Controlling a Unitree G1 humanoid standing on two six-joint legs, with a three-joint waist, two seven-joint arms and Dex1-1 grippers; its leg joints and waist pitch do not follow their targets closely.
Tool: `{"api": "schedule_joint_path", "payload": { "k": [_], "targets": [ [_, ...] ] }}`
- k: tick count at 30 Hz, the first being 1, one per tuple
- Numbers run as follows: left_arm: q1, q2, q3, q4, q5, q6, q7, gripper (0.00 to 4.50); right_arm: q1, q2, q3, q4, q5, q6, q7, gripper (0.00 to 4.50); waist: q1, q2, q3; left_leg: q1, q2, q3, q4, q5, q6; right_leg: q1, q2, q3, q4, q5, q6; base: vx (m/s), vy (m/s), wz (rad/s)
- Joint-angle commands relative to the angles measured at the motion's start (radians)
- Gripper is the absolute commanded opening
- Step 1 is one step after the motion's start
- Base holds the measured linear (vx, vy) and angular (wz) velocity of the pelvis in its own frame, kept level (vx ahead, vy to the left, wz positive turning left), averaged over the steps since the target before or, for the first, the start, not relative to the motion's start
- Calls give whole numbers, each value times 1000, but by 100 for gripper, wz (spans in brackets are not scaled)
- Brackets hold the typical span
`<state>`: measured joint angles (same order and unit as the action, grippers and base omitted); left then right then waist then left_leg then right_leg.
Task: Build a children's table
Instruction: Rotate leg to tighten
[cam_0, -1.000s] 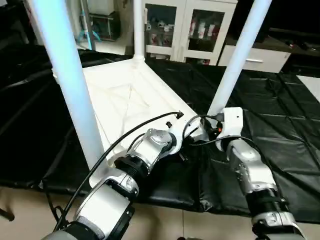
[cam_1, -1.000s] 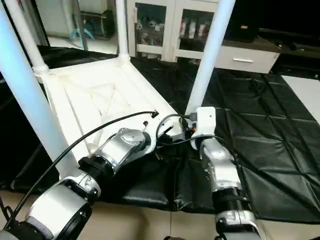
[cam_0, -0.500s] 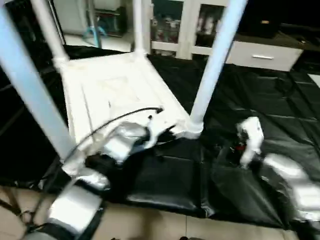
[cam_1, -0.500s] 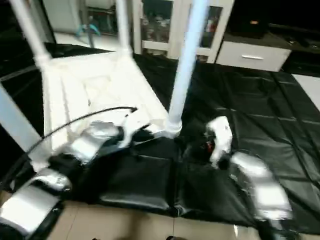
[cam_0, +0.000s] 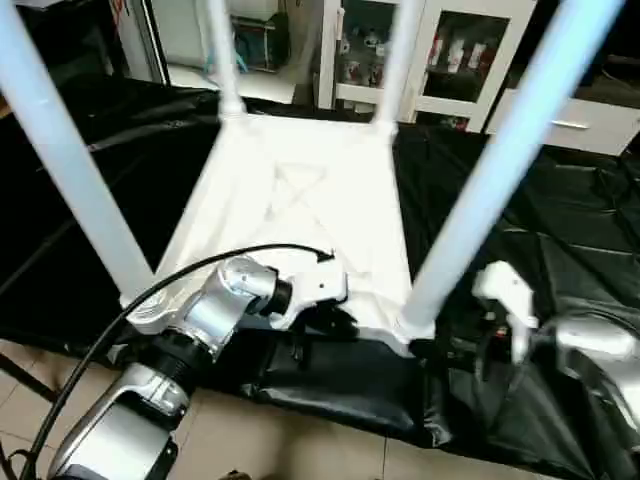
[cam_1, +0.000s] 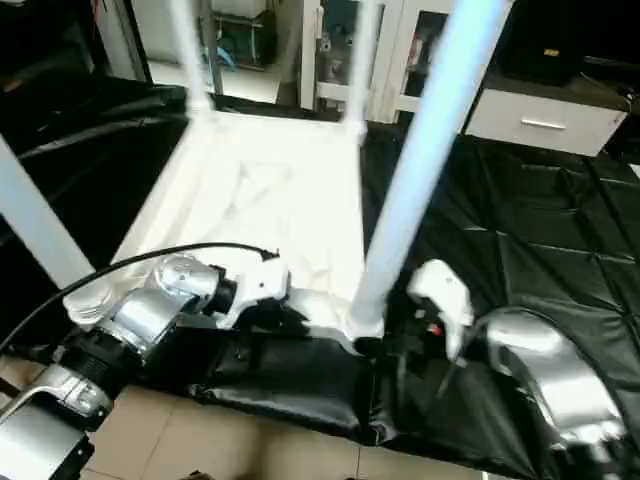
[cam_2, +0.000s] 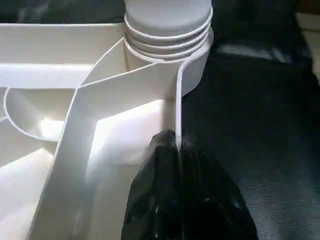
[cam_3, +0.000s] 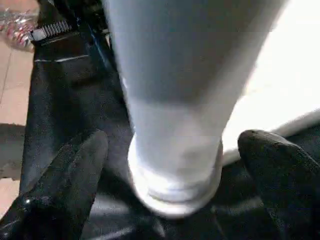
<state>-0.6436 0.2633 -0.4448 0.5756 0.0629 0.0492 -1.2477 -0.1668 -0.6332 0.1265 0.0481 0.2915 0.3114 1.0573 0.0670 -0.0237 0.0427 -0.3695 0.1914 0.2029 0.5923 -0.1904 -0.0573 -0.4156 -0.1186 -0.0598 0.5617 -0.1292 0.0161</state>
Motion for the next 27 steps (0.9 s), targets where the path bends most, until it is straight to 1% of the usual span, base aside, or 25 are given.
{"api": "schedule_joint_path", "payload": {
  "k": [1,2,3,4,6,7,8,11,12,13,14,15,16,18,19,20,22,23,24,25,27],
  "targets": [
    [8,-29,-17,-28,-32,1,-14,0,-28,7,16,32,-14,-11,25,447,-5,-25,-58,13,41,-14,-80,-290,57,36,-30,29,-56,-374,-193,0,0,0],
    [8,-30,-15,-30,-30,2,-12,0,-35,9,21,41,-10,-9,32,447,-5,-24,-59,10,40,-16,-79,-281,60,40,-31,28,-54,-372,-191,0,0,0],
    [8,-30,-16,-33,-24,3,-9,0,-47,9,30,58,-12,-14,45,447,-5,-26,-59,10,41,-15,-79,-279,61,39,-31,28,-55,-373,-190,0,0,0],
    [10,-28,-17,-40,-20,8,-10,0,-54,8,36,70,-18,-23,54,422,-4,-25,-59,9,41,-16,-78,-272,62,40,-32,28,-54,-371,-188,0,0,0],
    [12,-26,-15,-46,-17,11,-10,0,-70,10,42,94,-26,-36,66,422,-5,-29,-60,7,40,-15,-77,-257,66,41,-31,28,-52,-362,-190,0,0,0],
    [14,-24,-15,-49,-15,12,-10,0,-79,11,43,106,-29,-41,71,422,-5,-28,-60,8,40,-15,-76,-254,67,41,-31,27,-51,-360,-191,0,0,0],
    [16,-23,-14,-51,-12,13,-8,0,-95,13,43,129,-33,-48,78,410,-6,-31,-60,8,40,-15,-75,-251,69,40,-32,27,-51,-360,-195,0,0,0],
    [17,-21,-13,-52,-11,14,-7,0,-103,14,44,136,-31,-49,85,387,-5,-30,-60,8,40,-14,-75,-246,71,41,-31,28,-51,-357,-194,0,0,0],
    [19,-22,-13,-54,-10,18,-2,0,-109,13,47,151,-30,-56,99,377,-5,-36,-61,8,40,-14,-74,-238,74,42,-30,27,-49,-348,-195,0,0,0],
    [19,-22,-13,-54,-10,18,-2,0,-109,13,47,151,-30,-56,99,369,-5,-38,-61,7,40,-14,-73,-236,76,42,-31,27,-47,-345,-197,0,0,0],
    [21,-22,-14,-56,-9,21,0,0,-113,11,49,161,-31,-60,108,360,-4,-35,-61,8,40,-14,-73,-234,78,41,-31,28,-48,-344,-199,0,0,0],
    [21,-22,-14,-56,-8,22,0,0,-114,11,49,166,-31,-63,112,351,-5,-35,-61,8,41,-14,-72,-236,78,41,-31,27,-47,-345,-201,0,0,0],
    [25,-19,-13,-59,-6,23,2,0,-120,12,50,185,-34,-75,123,342,-5,-41,-59,7,40,-13,-71,-242,79,39,-31,28,-48,-357,-198,0,0,0],
    [25,-18,-13,-61,-6,24,2,0,-122,13,51,189,-35,-79,127,324,-5,-39,-58,8,40,-14,-71,-262,72,36,-31,29,-49,-381,-195,0,0,0],
    [26,-17,-13,-62,-6,25,2,0,-122,13,52,189,-35,-80,130,317,-6,-41,-57,8,40,-15,-72,-275,67,36,-31,28,-49,-394,-190,0,0,0],
    [26,-17,-12,-63,-5,26,2,0,-121,13,55,189,-34,-79,139,317,-6,-42,-58,7,40,-16,-72,-274,63,37,-31,28,-48,-391,-187,0,0,0],
    [25,-15,-11,-64,-5,29,0,0,-121,14,58,188,-33,-79,149,291,-6,-41,-59,7,41,-17,-72,-267,62,38,-30,28,-46,-376,-188,0,0,0],
    [23,-15,-10,-62,-4,29,0,0,-122,15,60,193,-34,-82,153,291,-6,-41,-58,7,40,-16,-72,-266,62,38,-30,28,-46,-372,-190,0,0,0],
    [21,-15,-11,-59,-2,30,0,0,-125,21,63,206,-37,-88,157,280,-6,-38,-59,7,40,-17,-73,-268,62,39,-30,28,-46,-369,-192,0,0,0],
    [20,-15,-11,-57,-1,30,1,0,-126,23,63,210,-37,-89,160,280,-7,-41,-59,6,40,-16,-72,-267,63,39,-30,27,-46,-364,-194,0,0,0],
    [19,-16,-11,-54,0,31,4,0,-123,31,63,215,-32,-85,163,275,-6,-40,-59,5,40,-16,-72,-263,65,40,-30,28,-45,-357,-198,0,0,0]
  ]
}}
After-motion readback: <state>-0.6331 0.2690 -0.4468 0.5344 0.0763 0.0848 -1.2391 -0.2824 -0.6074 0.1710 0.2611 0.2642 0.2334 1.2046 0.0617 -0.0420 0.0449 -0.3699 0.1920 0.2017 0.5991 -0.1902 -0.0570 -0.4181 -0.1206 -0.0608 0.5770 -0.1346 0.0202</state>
